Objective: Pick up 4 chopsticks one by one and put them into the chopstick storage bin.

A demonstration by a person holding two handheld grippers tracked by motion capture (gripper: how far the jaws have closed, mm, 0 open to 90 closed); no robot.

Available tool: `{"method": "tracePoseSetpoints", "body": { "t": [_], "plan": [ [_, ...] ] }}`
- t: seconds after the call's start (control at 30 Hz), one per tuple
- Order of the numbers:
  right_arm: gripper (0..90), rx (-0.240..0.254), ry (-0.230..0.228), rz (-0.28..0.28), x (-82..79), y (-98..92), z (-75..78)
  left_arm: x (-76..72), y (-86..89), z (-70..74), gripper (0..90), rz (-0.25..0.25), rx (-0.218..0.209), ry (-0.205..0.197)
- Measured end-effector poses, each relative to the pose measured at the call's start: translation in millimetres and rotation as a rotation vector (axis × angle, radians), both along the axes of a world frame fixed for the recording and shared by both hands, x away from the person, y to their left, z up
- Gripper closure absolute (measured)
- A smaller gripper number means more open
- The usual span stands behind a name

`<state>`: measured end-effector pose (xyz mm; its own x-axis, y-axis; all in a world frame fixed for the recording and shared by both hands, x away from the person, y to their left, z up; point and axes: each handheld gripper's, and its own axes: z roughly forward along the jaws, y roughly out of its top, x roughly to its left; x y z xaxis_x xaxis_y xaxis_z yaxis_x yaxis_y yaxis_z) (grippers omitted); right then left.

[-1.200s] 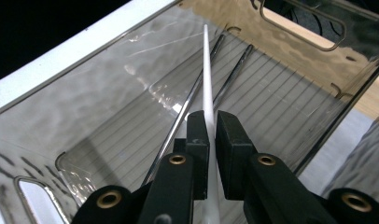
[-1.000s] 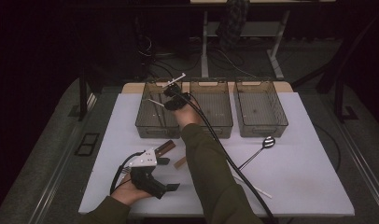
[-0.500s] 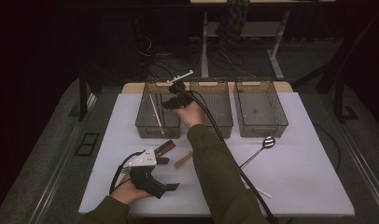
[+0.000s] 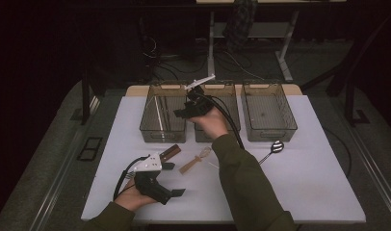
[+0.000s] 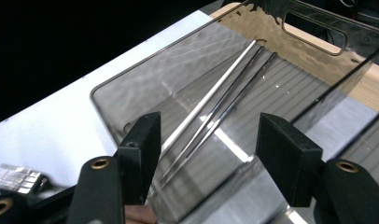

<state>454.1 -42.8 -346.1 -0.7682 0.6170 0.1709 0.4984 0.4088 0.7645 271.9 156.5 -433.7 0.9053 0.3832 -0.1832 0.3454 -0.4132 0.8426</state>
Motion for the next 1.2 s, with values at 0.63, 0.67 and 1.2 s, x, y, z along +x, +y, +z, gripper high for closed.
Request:
{"method": "tracePoseSetpoints", "body": {
  "t": [0.63,0.67,1.2],
  "plan": [
    [35.4,-0.009,-0.072,0.06,-50.8,-60.6,4.1,0.0,0.4,-0.2,0.1,0.007,0.004,0.0],
    [35.4,-0.007,-0.075,0.063,-53.7,-63.5,3.1,0.1,0.7,-0.1,0.1,0.008,0.003,-0.001],
    [35.2,0.012,-0.075,0.075,-98.5,-124.0,-19.2,0.8,-0.1,-1.0,0.1,0.017,0.014,-0.002]
  ]
}}
